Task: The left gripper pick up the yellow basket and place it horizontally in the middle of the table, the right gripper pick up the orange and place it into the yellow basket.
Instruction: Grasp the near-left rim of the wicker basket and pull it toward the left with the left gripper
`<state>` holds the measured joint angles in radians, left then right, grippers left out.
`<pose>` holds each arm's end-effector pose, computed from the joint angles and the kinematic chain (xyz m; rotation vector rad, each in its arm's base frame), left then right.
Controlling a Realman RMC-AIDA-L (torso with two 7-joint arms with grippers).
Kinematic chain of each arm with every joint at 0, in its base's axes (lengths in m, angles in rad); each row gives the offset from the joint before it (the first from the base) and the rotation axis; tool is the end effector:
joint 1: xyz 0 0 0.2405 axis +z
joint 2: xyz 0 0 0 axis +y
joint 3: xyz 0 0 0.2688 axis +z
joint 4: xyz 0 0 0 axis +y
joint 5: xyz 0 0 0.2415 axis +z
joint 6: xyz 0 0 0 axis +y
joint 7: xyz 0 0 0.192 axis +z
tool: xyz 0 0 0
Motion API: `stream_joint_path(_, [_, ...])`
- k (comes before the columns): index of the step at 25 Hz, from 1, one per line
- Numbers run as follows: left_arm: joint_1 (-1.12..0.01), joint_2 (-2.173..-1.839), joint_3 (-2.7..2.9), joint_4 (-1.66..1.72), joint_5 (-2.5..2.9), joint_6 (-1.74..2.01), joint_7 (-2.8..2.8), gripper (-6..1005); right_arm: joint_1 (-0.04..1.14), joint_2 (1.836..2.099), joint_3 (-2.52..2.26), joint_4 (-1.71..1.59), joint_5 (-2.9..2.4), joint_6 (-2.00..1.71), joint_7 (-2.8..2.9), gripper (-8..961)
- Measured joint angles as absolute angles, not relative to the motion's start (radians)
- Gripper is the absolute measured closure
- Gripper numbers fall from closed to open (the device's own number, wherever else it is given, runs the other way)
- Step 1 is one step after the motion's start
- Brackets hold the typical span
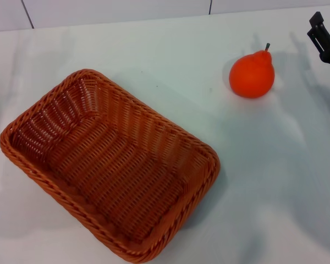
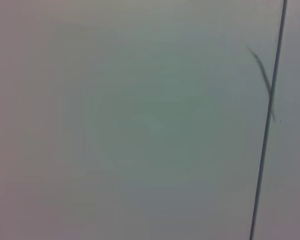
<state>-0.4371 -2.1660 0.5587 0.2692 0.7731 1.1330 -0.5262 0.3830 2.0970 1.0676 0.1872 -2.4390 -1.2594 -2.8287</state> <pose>-0.3765 0.4100 0.0251 -1.3641 -0.6737 -0.8528 0.3519 0.3854 -0.0207 -0.7011 -1.5923 -1.5594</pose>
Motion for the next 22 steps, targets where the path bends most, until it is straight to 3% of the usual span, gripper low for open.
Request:
stream_joint_path(17, [-0.436,-2.165,0.563,0.27,0.777,1.135,-0.565,156,0.383,2.097,1.068,0.189,-2.439,-1.263,-2.829,3])
stream_joint_path(20, [-0.431,-2.147,0.619,0.314,0.799,1.131,-0.755,156,0.383,2.097,1.063,0.189,-2.439,-1.263,-2.829,3])
stream_joint_path(22, [-0.424,-2.116,0.698,0.36,0.82,1.126,-0.942,156,0.382,2.097,1.056,0.19,-2.439,-1.263,-2.829,4])
